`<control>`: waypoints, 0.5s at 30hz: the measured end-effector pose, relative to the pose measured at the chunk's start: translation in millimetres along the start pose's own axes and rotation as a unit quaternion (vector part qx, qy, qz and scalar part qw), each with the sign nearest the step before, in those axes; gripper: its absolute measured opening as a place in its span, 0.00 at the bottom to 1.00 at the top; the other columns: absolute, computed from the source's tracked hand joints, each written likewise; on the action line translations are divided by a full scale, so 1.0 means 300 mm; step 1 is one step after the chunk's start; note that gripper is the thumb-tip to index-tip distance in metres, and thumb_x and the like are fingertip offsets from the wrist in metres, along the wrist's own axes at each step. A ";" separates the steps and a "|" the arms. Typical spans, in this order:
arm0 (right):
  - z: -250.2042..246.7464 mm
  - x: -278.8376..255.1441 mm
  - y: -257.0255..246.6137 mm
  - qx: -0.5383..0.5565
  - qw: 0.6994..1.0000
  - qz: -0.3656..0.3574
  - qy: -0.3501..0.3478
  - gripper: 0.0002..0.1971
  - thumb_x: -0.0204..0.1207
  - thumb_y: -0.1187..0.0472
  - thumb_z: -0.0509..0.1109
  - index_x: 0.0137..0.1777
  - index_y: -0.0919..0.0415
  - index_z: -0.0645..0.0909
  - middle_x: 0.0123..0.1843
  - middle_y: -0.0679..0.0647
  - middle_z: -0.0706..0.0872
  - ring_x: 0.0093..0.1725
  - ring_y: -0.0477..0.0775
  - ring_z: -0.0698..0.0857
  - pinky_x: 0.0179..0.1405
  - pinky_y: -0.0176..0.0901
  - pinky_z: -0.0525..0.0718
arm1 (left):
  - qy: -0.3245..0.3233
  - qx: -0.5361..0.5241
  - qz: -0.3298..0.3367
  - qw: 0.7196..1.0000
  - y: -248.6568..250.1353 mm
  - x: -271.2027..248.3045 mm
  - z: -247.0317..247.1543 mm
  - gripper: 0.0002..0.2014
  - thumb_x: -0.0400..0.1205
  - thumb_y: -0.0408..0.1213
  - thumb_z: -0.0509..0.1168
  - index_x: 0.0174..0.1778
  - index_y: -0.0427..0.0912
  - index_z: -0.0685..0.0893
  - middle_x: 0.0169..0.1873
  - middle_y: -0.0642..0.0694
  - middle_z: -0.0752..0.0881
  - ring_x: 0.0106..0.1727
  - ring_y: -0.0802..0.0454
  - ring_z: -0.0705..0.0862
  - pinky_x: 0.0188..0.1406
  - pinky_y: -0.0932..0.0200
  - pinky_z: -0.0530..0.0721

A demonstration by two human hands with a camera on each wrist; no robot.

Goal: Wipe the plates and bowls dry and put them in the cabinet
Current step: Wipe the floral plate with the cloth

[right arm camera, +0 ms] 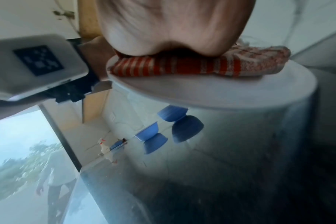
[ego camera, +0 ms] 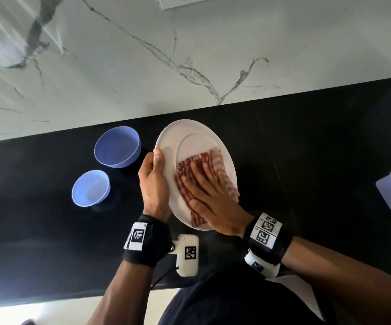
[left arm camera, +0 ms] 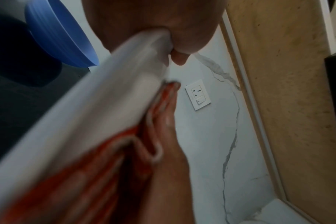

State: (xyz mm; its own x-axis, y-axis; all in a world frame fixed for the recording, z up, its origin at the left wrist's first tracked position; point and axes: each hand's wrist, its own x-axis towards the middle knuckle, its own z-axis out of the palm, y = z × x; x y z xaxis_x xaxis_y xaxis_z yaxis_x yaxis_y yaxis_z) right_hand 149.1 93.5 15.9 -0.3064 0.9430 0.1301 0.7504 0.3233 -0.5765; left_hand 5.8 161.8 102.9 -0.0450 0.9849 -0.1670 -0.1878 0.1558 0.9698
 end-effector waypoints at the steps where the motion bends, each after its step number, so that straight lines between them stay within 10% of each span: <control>1: -0.013 0.008 -0.016 -0.013 1.000 -0.019 0.011 0.30 0.89 0.41 0.40 0.87 0.37 0.32 0.91 0.48 0.31 0.89 0.56 0.30 0.85 0.73 0.35 | -0.010 -0.011 -0.002 1.000 0.002 0.000 0.004 0.18 0.90 0.53 0.63 0.48 0.38 0.77 0.38 0.40 0.75 0.40 0.44 0.75 0.43 0.43 0.81; 5: -0.036 0.082 -0.029 -0.081 0.992 -0.071 0.067 0.31 0.90 0.43 0.46 0.90 0.47 0.44 0.92 0.57 0.41 0.90 0.62 0.38 0.83 0.80 0.46 | -0.037 -0.026 -0.008 0.999 0.014 -0.004 0.018 0.26 0.91 0.58 0.59 0.58 0.35 0.83 0.59 0.31 0.89 0.62 0.33 0.89 0.68 0.28 0.85; 10: -0.076 0.193 -0.044 -0.043 0.991 -0.021 0.127 0.29 0.89 0.43 0.49 0.89 0.45 0.57 0.92 0.54 0.50 0.91 0.58 0.46 0.84 0.75 0.48 | -0.025 0.026 0.006 0.999 0.031 -0.005 0.042 0.30 0.94 0.59 0.49 0.61 0.37 0.87 0.54 0.43 0.94 0.59 0.49 0.93 0.57 0.59 0.89; 15: -0.119 0.273 0.022 -0.041 0.986 0.055 0.151 0.31 0.88 0.36 0.44 0.88 0.45 0.60 0.90 0.52 0.58 0.90 0.57 0.53 0.85 0.72 0.50 | -0.032 0.043 0.049 0.997 0.004 -0.003 0.024 0.30 0.88 0.59 0.63 0.44 0.28 0.75 0.39 0.39 0.78 0.41 0.42 0.75 0.43 0.45 0.78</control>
State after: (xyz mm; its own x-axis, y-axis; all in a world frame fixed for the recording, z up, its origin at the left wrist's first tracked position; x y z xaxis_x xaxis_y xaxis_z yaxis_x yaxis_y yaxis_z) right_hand 150.0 175.6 51.4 -0.0410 0.9490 0.3125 0.8183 0.2113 -0.5345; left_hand 12.7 161.5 105.5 0.0039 0.9981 -0.0614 -0.1009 0.0614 0.9930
